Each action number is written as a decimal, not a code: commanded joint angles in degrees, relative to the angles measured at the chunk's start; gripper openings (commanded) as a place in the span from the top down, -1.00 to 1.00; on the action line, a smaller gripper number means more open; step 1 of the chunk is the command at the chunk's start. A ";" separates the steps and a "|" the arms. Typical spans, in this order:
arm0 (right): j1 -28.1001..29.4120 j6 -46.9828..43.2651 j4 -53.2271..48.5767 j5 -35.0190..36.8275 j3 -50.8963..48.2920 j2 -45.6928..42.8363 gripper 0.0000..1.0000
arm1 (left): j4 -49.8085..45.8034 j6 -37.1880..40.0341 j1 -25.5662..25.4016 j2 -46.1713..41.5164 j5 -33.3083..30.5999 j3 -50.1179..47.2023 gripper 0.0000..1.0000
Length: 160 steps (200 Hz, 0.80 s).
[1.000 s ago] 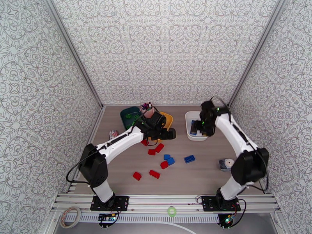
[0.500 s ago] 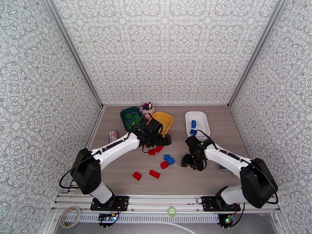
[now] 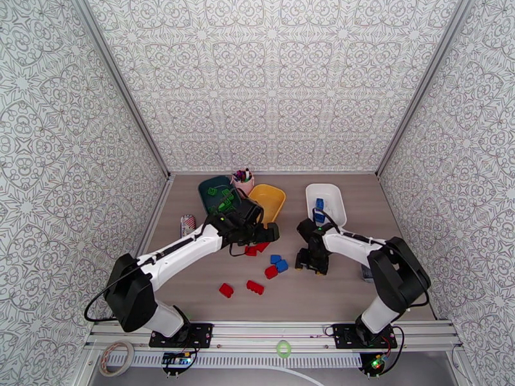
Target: Sort the legos into containers by color
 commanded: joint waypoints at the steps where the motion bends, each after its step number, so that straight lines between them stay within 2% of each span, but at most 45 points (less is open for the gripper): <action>1: 0.32 -0.14 -3.10 4.19 4.28 2.62 -0.34 | 0.49 -0.03 1.20 -1.70 -0.64 -1.04 -0.99; 51: 0.32 -2.09 -7.30 7.69 12.61 8.71 -0.39 | 0.82 0.36 2.90 -2.38 0.22 -1.95 -0.99; 81: 0.37 -3.52 -8.29 7.48 16.46 12.37 -0.30 | 1.32 0.52 3.50 -2.30 0.75 -2.24 -0.99; 118: 0.32 -3.75 -7.43 6.13 15.24 12.11 -0.07 | 1.46 1.07 2.67 -1.53 1.00 -1.90 -0.99; 160: 0.32 -2.69 -6.16 6.13 11.07 7.24 0.42 | 2.54 1.57 -0.11 1.26 1.73 -0.75 -0.99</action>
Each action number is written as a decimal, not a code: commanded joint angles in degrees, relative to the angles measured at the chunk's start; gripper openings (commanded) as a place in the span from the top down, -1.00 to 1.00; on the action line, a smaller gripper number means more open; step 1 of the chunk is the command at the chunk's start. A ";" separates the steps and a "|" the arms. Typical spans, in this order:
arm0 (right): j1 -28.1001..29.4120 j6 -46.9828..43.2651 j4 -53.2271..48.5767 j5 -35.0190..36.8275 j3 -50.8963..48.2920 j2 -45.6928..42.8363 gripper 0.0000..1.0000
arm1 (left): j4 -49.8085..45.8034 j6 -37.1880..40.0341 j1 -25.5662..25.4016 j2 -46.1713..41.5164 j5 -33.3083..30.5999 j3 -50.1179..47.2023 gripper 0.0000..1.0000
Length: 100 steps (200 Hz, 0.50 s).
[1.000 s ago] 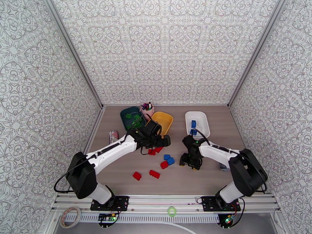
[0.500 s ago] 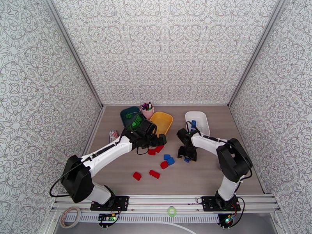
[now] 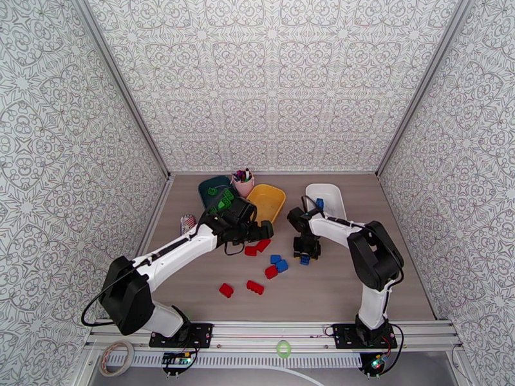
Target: Sort the legos into containers by color
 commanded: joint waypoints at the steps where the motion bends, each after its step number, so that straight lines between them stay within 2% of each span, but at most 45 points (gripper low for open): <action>1: 0.32 0.61 -0.53 0.19 -2.57 -3.91 0.42 | 1.72 1.38 -1.87 2.14 1.20 0.77 -0.99; 38: -1.00 0.61 -2.48 0.50 -1.56 -8.62 0.60 | 1.61 2.56 -3.82 6.51 2.10 5.49 -0.99; 100: -10.41 -3.46 -8.25 -0.18 5.80 -14.21 0.61 | 0.74 7.41 -5.56 16.44 6.60 19.77 -0.99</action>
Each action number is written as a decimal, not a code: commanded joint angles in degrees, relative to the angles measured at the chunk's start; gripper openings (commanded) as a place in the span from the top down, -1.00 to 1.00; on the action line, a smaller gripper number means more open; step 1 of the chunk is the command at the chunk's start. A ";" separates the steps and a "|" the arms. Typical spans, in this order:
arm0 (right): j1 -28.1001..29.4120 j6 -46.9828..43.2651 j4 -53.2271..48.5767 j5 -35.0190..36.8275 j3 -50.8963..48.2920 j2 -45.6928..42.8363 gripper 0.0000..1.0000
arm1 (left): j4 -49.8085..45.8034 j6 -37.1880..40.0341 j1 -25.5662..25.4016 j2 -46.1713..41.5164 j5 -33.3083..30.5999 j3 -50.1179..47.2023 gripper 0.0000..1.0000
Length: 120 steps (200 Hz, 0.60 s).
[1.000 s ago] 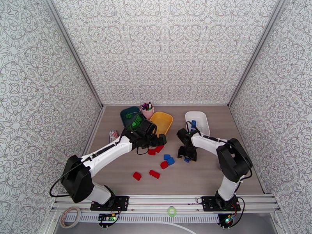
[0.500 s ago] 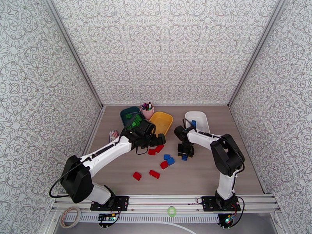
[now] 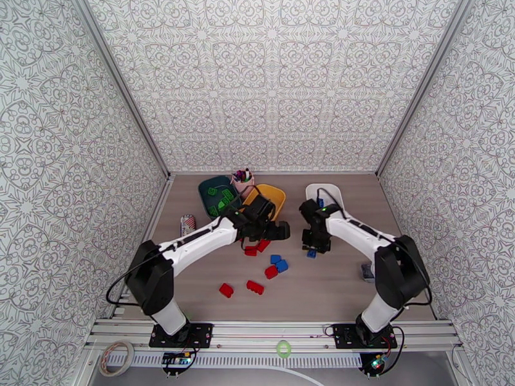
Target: Sort the legos into containers by color
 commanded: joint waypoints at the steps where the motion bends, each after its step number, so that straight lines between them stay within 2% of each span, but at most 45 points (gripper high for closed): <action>1: -4.10 -2.68 -3.74 -0.08 4.44 -1.97 0.61 | 0.28 3.38 -1.05 3.64 3.16 6.25 -0.99; 38: -12.30 -7.63 -7.07 0.48 11.83 0.80 0.61 | -1.69 6.89 -2.48 12.38 8.57 18.24 -0.99; 58: -15.83 -9.62 -8.55 1.08 16.47 4.10 0.61 | -5.09 9.48 -3.92 17.16 9.21 25.44 -0.99; 97: -20.05 -12.27 -11.81 2.22 28.10 12.89 0.60 | -7.47 12.17 -4.80 22.05 9.43 34.24 -0.99; 120: -21.22 -13.30 -14.78 3.02 35.02 17.86 0.51 | -7.84 15.07 -5.26 22.56 8.88 36.88 -0.99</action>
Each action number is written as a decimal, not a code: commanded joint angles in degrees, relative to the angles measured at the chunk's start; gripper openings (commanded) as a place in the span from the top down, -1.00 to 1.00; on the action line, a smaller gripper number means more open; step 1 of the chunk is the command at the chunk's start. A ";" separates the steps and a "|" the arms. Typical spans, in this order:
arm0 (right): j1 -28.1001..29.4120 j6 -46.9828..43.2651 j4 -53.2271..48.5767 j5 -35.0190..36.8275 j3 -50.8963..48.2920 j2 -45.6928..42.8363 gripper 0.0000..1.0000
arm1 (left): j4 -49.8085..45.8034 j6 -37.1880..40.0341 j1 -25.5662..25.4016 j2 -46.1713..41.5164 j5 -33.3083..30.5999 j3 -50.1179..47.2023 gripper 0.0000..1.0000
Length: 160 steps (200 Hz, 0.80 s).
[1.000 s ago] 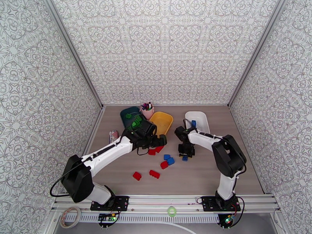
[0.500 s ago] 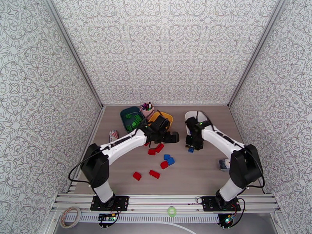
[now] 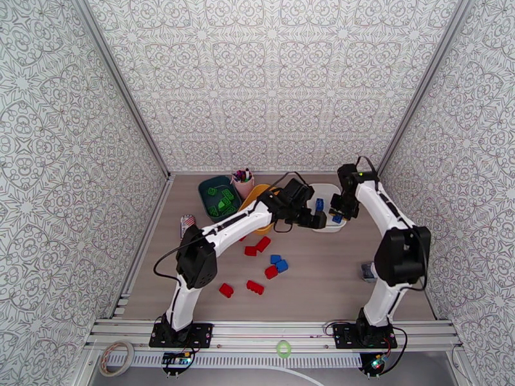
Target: Sort the legos into containers by color
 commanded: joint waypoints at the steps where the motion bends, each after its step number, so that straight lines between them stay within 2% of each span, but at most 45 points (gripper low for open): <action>1: -1.08 -2.53 -4.69 1.65 6.95 4.07 0.50 | -2.45 4.54 -0.37 0.51 0.50 3.62 -0.99; 32: -1.84 -3.44 -7.03 1.18 13.57 7.51 0.15 | -0.29 9.62 -1.38 -3.18 -3.66 0.43 -0.99; 61: -1.78 -3.98 -7.63 0.53 15.00 7.42 -0.04 | 8.63 11.70 -1.79 -10.12 -8.29 -9.84 -0.99; 85: -1.80 -4.16 -6.64 -0.74 12.81 5.20 -0.08 | 14.81 12.56 -2.16 -16.09 -12.11 -18.28 -0.99; 120: -0.55 -3.94 -2.84 -4.64 5.02 -0.77 -0.10 | 2.74 9.19 -0.34 -17.67 -17.09 -17.37 -0.99; 160: 6.45 -2.60 1.87 -7.27 -6.69 -8.02 -0.13 | 6.97 0.02 3.77 -27.61 -18.79 -34.04 -0.99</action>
